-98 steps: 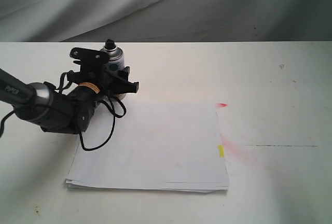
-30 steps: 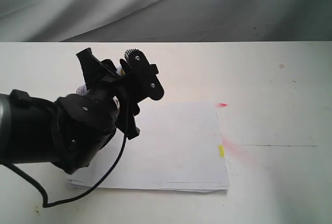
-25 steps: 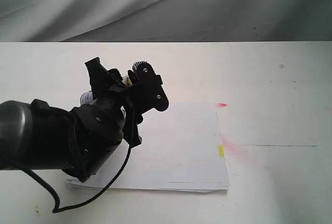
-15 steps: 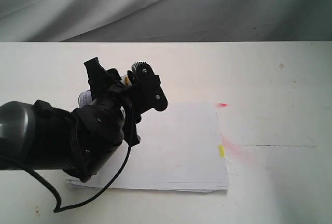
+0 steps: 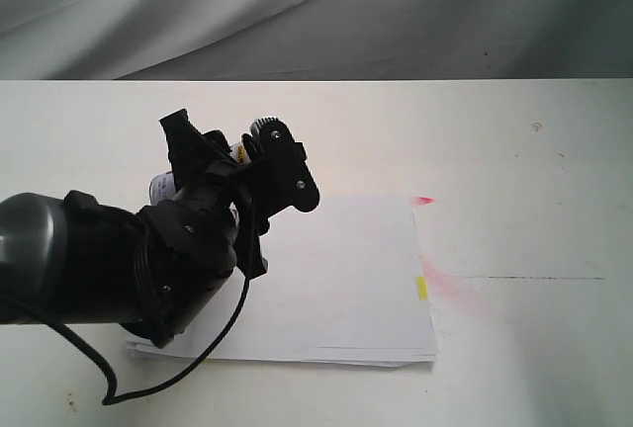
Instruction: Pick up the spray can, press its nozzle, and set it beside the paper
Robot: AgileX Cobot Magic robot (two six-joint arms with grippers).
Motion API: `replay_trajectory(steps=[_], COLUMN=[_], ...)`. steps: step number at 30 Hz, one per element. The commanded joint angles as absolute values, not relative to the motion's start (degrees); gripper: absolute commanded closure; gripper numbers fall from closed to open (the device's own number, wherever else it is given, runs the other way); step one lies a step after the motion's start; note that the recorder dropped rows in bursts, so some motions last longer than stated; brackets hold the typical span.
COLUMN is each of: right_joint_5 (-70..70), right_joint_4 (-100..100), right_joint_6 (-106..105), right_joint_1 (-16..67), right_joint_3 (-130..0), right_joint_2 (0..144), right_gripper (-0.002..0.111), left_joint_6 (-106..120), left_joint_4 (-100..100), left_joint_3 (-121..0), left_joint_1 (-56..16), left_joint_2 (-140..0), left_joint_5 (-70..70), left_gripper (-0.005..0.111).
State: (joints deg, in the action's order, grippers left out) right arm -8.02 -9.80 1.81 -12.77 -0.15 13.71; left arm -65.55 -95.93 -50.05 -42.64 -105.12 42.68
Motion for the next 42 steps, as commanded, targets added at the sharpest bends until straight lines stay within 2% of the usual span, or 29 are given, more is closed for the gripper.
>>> replay_trajectory(steps=[1, 9, 16, 22, 27, 32, 36, 42], right_joint_5=[-11.02, -13.43, 7.41, 24.52, 43.93, 56.19, 62.34, 64.02], right_joint_4=[-23.19, -29.1, -19.25, -21.34, -33.7, -45.58, -49.26, -52.71], right_joint_6=[1.94, 3.09, 2.95, -13.31, -34.78, -44.56, -47.22, -51.27], right_joint_1=[-13.25, -13.14, -13.14, -13.14, -13.14, -13.14, -13.14, -13.14], right_joint_3=[0.0, -0.54, -18.51, -38.24, -56.29, -69.86, -77.24, -79.42], right_joint_2=[13.79, 13.79, 17.33, 32.27, 50.16, 66.16, 78.04, 89.81], right_gripper=[0.108, 0.108, 0.108, 0.108, 0.108, 0.108, 0.108, 0.108], left_joint_6=[-65.96, -65.6, -65.48, -65.48, -65.82, -65.94, -65.94, -65.94], left_joint_4=[-97.61, -97.61, -97.61, -97.61, -97.61, -97.61, -97.61, -97.61], left_joint_3=[-50.18, -50.18, -50.18, -50.18, -50.18, -50.18, -50.18, -50.18], left_joint_1=[-42.95, -42.95, -42.95, -42.95, -42.95, -42.95, -42.95, -42.95], left_joint_2=[-104.83, -104.83, -104.83, -104.83, -104.83, -104.83, -104.83, -104.83], left_joint_5=[45.0, 45.0, 45.0, 45.0, 45.0, 45.0, 45.0, 45.0], left_gripper=[0.107, 0.107, 0.107, 0.107, 0.107, 0.107, 0.107, 0.107])
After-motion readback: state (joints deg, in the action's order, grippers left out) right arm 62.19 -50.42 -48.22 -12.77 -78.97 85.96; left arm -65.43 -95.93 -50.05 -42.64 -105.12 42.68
